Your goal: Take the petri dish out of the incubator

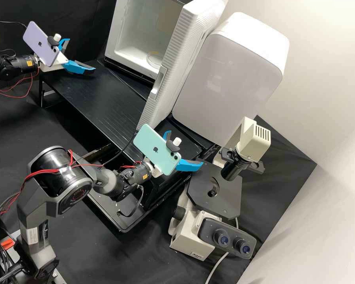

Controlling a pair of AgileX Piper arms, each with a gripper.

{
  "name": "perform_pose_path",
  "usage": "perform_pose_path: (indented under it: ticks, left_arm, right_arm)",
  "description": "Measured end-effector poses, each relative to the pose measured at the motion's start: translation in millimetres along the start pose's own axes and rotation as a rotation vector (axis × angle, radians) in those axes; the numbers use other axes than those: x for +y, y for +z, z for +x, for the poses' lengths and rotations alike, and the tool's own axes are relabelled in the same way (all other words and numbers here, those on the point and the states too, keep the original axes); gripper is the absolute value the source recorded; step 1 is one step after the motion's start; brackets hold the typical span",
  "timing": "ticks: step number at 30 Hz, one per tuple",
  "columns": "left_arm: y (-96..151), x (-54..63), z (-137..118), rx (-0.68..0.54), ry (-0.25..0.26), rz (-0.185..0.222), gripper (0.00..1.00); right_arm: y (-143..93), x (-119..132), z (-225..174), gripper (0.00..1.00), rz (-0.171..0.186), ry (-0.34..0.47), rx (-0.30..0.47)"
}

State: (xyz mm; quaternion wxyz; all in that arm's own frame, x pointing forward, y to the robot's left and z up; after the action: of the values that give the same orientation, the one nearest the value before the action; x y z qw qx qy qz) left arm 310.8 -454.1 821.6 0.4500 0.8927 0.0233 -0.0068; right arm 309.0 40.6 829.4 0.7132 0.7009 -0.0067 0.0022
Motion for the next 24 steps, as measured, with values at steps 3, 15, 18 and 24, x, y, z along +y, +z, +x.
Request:
perform_pose_path:
  ticks: [3,15,18,24]
  left_arm:
    - [0.0,0.0,0.0,0.0,0.0,0.0,1.0]
    - [1.6,-0.2,0.0,-0.006,-0.001,0.002,1.0]
    - [6.2,-1.1,-0.2,-0.023,-0.004,0.004,1.0]
    - [34.7,1.1,-4.7,-0.15,-0.002,0.007,1.0]
  right_arm:
    - [0.0,0.0,0.0,1.0,0.0,0.0,0.0]
    - [0.0,0.0,0.0,1.0,0.0,0.0,0.0]
    - [0.0,0.0,0.0,1.0,0.0,0.0,0.0]
    - [0.0,0.0,0.0,1.0,0.0,0.0,0.0]
